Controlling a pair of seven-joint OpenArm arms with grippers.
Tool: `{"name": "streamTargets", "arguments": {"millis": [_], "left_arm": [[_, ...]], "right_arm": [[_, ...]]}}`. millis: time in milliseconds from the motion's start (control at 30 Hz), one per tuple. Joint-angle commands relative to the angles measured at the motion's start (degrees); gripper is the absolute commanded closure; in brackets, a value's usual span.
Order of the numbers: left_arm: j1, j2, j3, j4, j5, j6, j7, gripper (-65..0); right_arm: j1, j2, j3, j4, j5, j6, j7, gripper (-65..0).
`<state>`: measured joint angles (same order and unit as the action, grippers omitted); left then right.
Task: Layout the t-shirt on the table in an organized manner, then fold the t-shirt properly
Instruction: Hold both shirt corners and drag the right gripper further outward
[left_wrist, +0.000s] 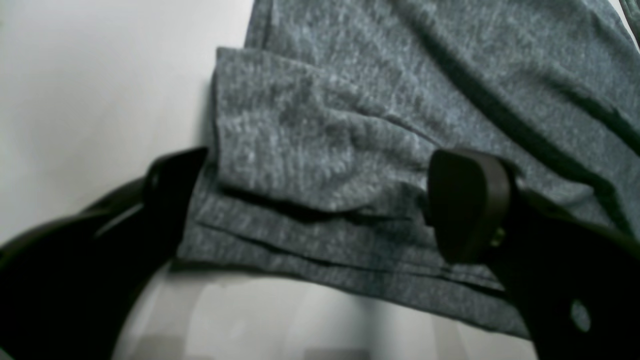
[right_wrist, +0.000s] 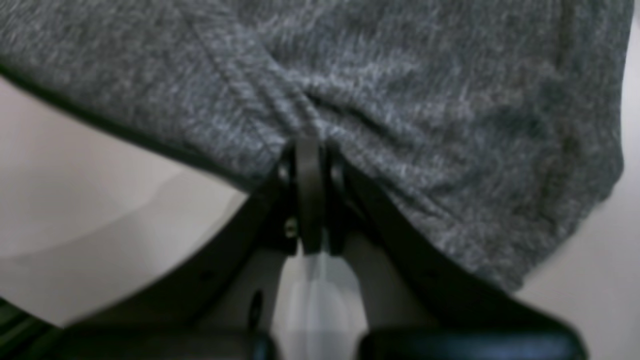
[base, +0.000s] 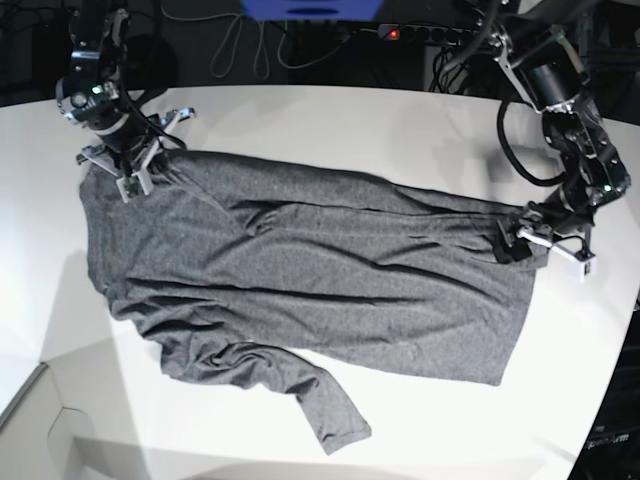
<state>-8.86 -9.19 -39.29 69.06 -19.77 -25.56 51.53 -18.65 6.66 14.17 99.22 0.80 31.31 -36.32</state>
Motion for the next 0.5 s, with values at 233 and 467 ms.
{"name": "streamTargets", "arguments": {"millis": [233,467], "left_arm": [[1.3,-0.2,-0.1,0.5,0.4,0.3,2.3,-65.0],[1.3,-1.3,-0.1,0.5,0.2,0.3,2.3,-65.0]], "right_arm": [[2.1,0.6,0.4,2.9,0.4,0.3,0.9,0.0],[4.5,1.4,0.4,2.2,0.4,0.1,0.9,0.0]]}}
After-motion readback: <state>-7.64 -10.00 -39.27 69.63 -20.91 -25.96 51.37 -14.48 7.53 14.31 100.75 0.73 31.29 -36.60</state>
